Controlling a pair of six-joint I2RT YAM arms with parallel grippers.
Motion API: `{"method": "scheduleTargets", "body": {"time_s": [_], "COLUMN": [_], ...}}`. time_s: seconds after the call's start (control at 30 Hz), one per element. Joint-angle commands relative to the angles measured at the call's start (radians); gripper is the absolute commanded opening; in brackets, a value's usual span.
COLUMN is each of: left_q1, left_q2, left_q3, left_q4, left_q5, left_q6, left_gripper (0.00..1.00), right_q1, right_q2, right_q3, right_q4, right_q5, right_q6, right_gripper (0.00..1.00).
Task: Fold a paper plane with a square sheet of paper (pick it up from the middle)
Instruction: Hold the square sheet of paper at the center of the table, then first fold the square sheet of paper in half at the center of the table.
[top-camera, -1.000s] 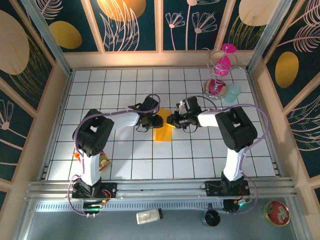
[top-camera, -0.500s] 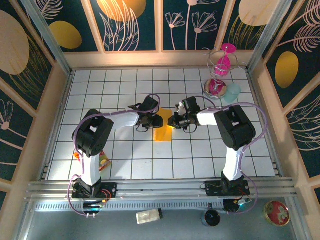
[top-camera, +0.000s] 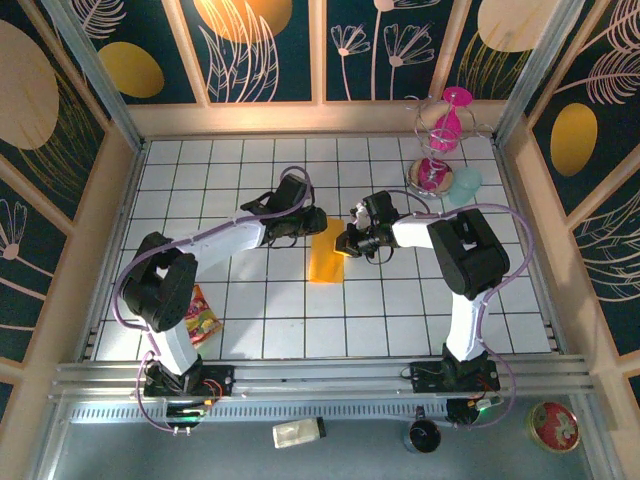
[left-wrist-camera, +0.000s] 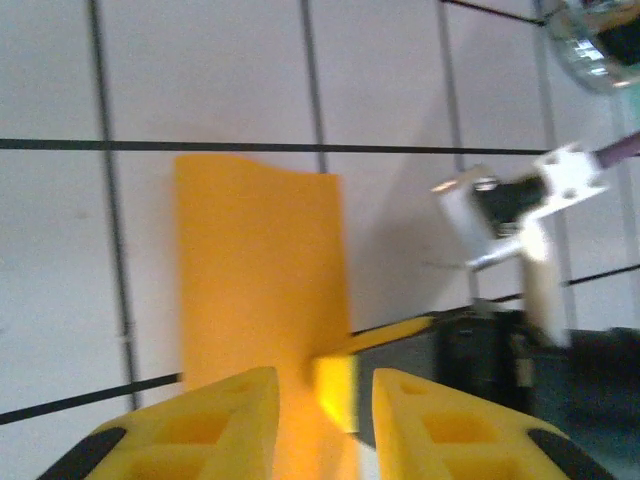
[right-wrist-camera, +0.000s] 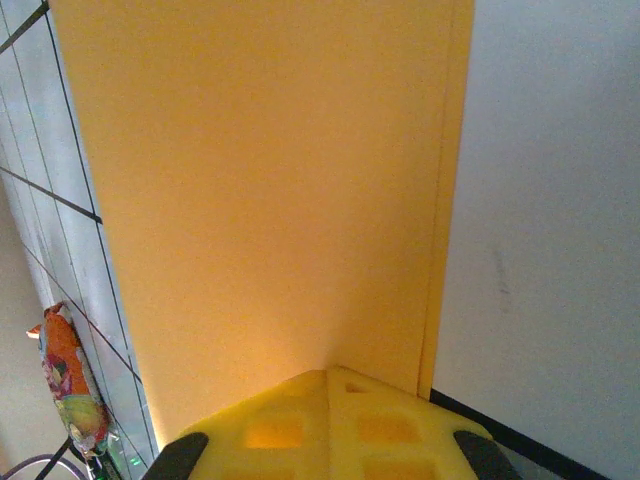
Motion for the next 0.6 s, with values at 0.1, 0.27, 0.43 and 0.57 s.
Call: {"method": "scheduleTargets", "body": {"time_s": [0.1,0.27,0.43,0.57], "left_q1": [-0.007,-0.012,-0.011,-0.012], "left_q2": [0.076,0.14,0.175,0.21], "left_q3": [-0.005,0.025,0.018,0.018], "left_q4": [0.049,-0.029,-0.022,-0.019], "left_q5": [0.196,0.18,0.185,0.188], "left_q6": [-0.043,-0.034,-0.042,-0.038], "left_gripper": [0.17,0.06,0.04,0.01], "right_q1": [0.012,0.018,0.02,0.021], "right_q2": [0.154,0.158,0.164,0.164], "right_q3": [-0.071,-0.071,-0.073,-0.071], "right_q4": [-0.181,-0.185,-0.183,-0.185], "right_q5": [0.272,0.285,0.284,0.29], "right_q6": [-0.019,-0.011,-0.008,-0.008], "right_gripper": [0.01,0.0,0.0,0.0]}}
